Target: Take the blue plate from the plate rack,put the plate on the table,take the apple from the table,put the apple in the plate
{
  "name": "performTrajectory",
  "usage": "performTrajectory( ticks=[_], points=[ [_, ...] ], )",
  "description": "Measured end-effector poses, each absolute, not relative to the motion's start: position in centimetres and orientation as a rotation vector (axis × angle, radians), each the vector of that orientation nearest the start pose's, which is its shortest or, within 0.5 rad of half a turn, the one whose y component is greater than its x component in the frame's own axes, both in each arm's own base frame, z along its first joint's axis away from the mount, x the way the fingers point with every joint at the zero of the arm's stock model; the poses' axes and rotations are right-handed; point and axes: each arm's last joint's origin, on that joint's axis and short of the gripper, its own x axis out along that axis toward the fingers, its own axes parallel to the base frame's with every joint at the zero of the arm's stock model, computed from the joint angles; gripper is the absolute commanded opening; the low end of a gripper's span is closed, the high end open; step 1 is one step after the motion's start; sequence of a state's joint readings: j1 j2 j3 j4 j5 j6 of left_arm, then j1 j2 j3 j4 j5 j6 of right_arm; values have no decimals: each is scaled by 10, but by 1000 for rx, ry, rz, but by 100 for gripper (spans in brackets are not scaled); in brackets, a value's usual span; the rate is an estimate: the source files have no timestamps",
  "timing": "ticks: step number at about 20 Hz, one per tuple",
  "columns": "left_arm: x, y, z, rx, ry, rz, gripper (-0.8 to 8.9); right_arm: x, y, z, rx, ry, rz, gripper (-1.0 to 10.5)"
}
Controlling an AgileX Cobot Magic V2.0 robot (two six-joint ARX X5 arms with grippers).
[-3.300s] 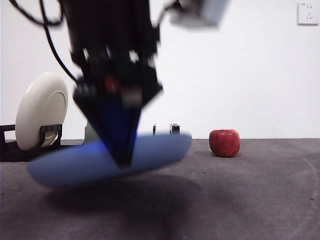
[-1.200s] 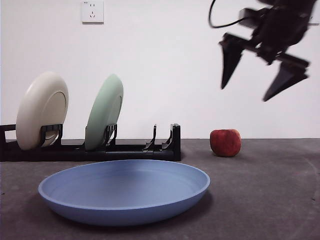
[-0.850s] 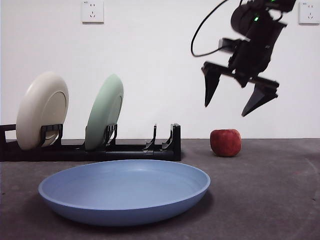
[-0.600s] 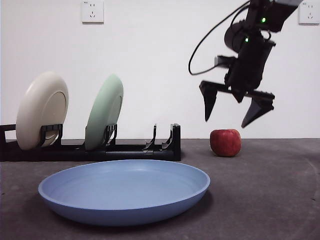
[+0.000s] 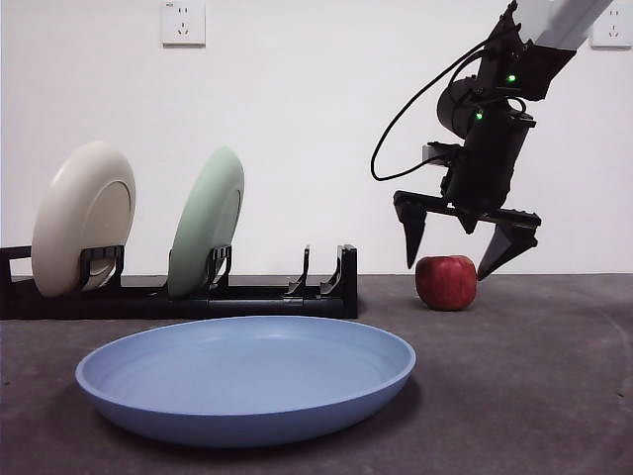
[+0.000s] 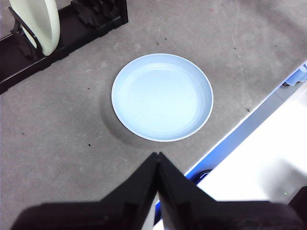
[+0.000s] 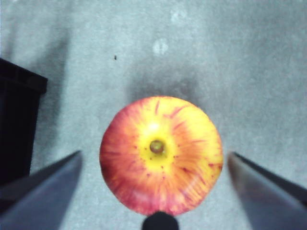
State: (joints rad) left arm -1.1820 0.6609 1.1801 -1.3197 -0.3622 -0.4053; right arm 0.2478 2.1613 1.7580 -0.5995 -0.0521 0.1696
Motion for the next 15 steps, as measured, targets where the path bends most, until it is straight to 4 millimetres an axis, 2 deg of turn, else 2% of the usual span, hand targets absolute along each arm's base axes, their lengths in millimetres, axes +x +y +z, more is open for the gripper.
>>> performTrajectory(
  ticks=[6,10,11,13,15],
  points=[
    [32,-52,371,188,735,-643,-8,452,116,201,64,1037,183,0],
    [32,-53,371,181,742,-651,-8,439,113,215,12,1128,198,1],
    [32,-53,371,181,742,-651,-8,433,111,226,-2,1135,206,1],
    [32,-53,371,181,742,-651,-8,411,107,268,-32,1104,231,1],
    [32,-52,371,181,741,-649,-8,379,106,312,-71,1068,269,1]
  ],
)
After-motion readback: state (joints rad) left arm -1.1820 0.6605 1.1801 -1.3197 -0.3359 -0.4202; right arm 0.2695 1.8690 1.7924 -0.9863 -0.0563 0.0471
